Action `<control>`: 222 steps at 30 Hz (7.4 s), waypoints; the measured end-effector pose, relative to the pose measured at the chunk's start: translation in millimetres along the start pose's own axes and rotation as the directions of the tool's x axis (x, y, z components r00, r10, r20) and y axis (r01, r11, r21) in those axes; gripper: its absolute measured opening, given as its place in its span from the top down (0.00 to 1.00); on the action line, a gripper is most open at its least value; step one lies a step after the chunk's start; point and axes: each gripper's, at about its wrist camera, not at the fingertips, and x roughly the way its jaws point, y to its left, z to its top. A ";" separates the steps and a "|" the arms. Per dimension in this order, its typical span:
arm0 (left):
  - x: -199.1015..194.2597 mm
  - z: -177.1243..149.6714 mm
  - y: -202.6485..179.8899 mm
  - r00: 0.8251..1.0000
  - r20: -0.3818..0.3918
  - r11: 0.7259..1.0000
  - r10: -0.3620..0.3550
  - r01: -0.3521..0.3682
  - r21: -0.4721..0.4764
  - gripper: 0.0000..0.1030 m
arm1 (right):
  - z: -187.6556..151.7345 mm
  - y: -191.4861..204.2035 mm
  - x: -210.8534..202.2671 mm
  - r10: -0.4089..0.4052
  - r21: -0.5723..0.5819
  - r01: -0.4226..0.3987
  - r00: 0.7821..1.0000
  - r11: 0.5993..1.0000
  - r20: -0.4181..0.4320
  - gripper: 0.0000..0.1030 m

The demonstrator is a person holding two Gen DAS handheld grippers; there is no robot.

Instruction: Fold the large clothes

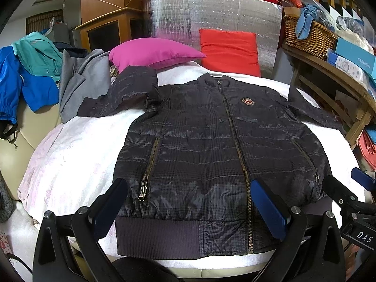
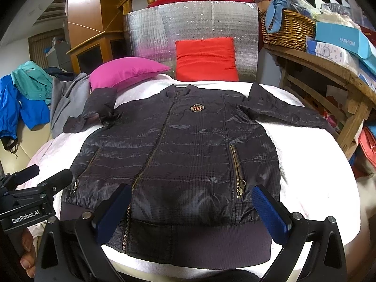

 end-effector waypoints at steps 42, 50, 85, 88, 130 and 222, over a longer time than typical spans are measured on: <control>211.5 43.9 -27.7 0.950 -0.310 0.996 0.039 -0.012 0.091 0.00 | 66.0 -383.4 148.8 0.086 0.794 -0.077 0.996 0.604 0.031 0.26; 198.1 17.2 -16.5 0.982 -0.185 0.999 -0.020 0.025 0.025 0.00 | 90.1 -447.0 229.3 0.009 0.869 0.008 1.000 0.495 -0.014 0.30; 203.1 25.3 -6.4 0.983 -0.178 0.999 -0.038 0.041 0.016 0.00 | 147.3 58.8 291.9 0.204 -0.083 -0.242 0.925 0.967 -0.319 0.35; 202.9 25.1 -6.7 0.983 -0.178 0.999 -0.035 0.038 0.018 0.00 | 139.7 56.1 288.6 0.281 -0.070 -0.318 0.906 0.946 -0.317 0.13; 155.5 97.2 -41.7 0.998 -0.038 0.991 -0.049 0.054 0.123 0.00 | 100.9 -162.2 274.0 0.413 0.637 -0.415 0.896 0.650 0.162 0.12; 191.4 129.3 290.0 0.920 0.219 0.626 -0.327 0.384 -0.678 0.21 | 53.2 -21.4 161.0 0.402 0.322 -0.410 0.911 0.853 0.096 0.18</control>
